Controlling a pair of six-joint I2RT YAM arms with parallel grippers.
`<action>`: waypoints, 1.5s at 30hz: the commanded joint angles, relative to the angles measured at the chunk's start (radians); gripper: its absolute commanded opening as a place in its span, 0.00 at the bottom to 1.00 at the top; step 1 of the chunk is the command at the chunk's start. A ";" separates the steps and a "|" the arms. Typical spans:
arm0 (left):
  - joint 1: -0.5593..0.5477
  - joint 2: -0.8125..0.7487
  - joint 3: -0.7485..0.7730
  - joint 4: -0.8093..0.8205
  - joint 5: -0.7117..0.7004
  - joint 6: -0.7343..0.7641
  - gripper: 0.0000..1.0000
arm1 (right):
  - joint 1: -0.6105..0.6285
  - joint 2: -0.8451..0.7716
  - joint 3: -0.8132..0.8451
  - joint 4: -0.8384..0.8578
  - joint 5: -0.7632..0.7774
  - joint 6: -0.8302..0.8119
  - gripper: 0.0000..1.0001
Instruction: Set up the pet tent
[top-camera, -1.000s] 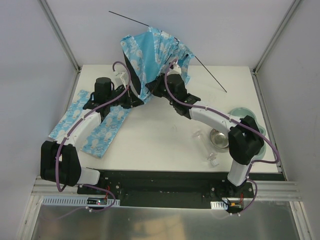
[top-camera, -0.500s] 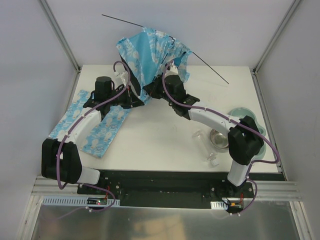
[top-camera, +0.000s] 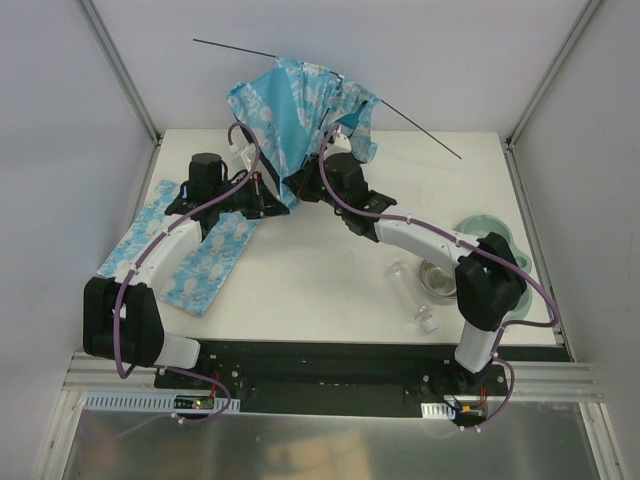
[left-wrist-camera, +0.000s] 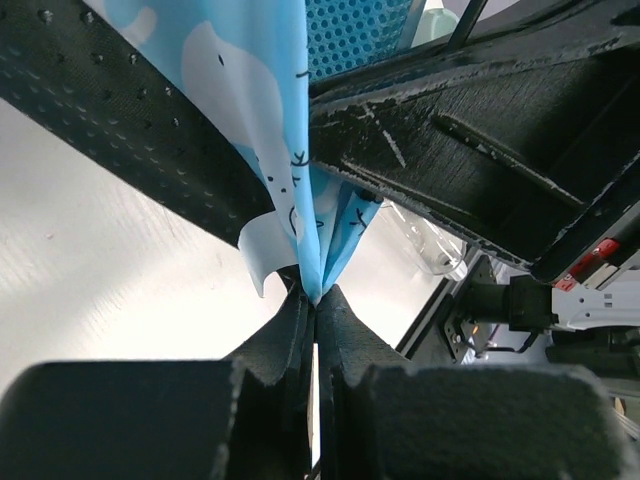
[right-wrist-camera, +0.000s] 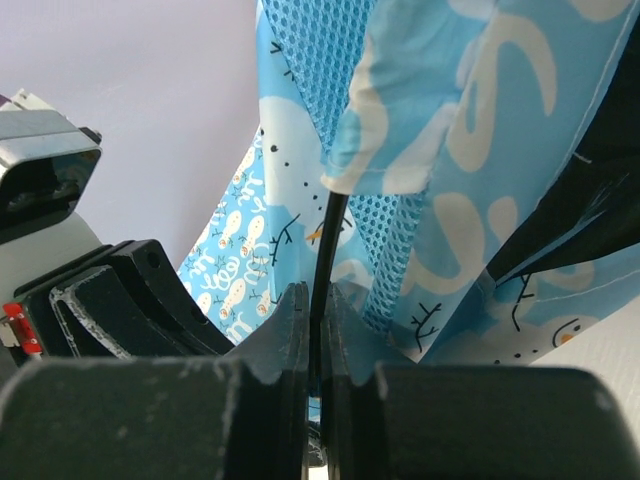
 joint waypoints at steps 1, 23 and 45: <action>-0.003 -0.031 0.009 -0.076 0.109 -0.008 0.00 | -0.029 -0.024 0.060 0.060 0.123 -0.104 0.00; -0.003 -0.064 0.037 -0.069 0.126 -0.006 0.00 | -0.021 -0.023 0.131 -0.105 0.127 -0.110 0.22; -0.002 -0.061 0.017 -0.069 0.095 -0.008 0.00 | -0.064 0.019 0.246 -0.099 0.022 0.095 0.00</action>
